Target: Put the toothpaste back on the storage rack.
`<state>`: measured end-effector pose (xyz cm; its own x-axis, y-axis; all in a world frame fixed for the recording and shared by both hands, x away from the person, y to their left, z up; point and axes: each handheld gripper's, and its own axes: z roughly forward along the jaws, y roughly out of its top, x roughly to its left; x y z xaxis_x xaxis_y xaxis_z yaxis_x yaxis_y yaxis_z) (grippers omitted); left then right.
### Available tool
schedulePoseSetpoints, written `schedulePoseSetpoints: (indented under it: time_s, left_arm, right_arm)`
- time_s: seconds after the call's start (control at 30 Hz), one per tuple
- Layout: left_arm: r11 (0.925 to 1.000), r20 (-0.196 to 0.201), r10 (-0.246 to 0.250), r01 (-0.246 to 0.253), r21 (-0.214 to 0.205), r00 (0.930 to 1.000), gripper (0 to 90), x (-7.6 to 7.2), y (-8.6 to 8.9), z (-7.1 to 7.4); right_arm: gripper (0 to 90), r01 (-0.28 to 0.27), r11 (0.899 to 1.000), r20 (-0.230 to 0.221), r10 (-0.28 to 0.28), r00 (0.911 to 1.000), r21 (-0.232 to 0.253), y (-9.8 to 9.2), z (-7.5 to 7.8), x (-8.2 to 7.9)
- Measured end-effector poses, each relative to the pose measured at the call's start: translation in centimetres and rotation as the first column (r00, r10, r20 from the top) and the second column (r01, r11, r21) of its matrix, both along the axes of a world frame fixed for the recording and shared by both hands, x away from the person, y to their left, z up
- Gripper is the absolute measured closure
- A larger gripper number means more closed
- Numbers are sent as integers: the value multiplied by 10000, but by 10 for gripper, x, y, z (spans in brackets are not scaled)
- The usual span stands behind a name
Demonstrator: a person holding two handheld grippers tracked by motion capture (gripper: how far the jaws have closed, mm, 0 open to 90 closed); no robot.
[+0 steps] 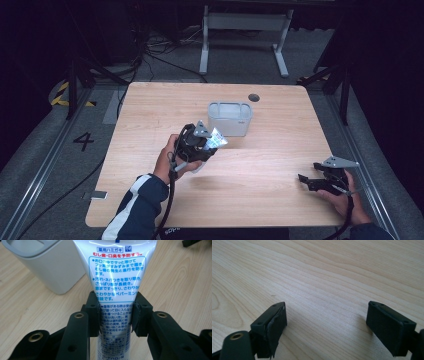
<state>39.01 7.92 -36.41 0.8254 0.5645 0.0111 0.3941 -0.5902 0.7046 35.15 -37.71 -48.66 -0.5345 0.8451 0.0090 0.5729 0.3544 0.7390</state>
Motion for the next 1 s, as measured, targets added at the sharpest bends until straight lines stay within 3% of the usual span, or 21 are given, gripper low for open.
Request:
schedulePoseSetpoints:
  time_s: [0.5,0.73,1.0]
  left_arm:
    - [9993,251,-188,196,-325,9995,651,11,-11,17]
    - [9957,741,-120,187,-908,9972,651,16,-13,37]
    - [9927,1105,-95,226,-1181,9938,651,24,-18,53]
  right_arm:
    - [170,-2,10000,0,2,10000,1,0,0,0]
    - [171,1,10000,-3,-1,10000,2,0,0,0]
    - [171,-12,10000,0,12,10000,-1,0,0,0]
